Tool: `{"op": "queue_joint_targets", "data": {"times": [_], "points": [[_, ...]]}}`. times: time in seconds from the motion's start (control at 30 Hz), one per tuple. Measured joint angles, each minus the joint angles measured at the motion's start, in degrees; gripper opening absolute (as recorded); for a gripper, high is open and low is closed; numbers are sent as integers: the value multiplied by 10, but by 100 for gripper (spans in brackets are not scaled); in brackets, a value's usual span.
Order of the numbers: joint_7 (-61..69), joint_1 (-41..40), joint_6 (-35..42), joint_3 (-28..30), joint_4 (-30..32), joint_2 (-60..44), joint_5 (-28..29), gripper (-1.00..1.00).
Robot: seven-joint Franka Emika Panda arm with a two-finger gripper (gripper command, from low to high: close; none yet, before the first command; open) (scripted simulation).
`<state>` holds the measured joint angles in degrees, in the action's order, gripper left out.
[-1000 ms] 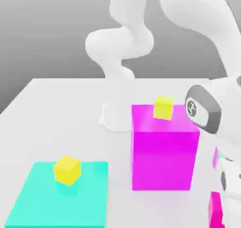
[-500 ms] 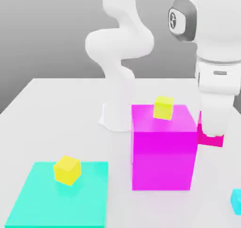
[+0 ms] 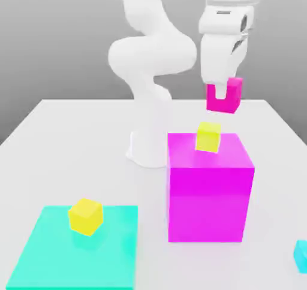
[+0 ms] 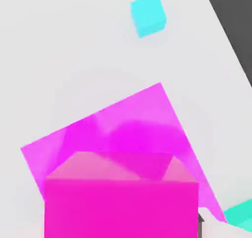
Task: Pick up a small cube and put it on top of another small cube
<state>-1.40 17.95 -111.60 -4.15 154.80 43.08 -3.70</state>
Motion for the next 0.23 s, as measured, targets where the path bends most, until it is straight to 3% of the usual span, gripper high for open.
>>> {"op": "queue_joint_targets", "data": {"times": [0.13,0.17,0.23], "points": [[-2,-2,-77,-7,62,-15,-3,-100],[-1,-2,-92,-8,72,-19,-4,100],[-1,-2,-92,-8,72,-19,-4,100]]}}
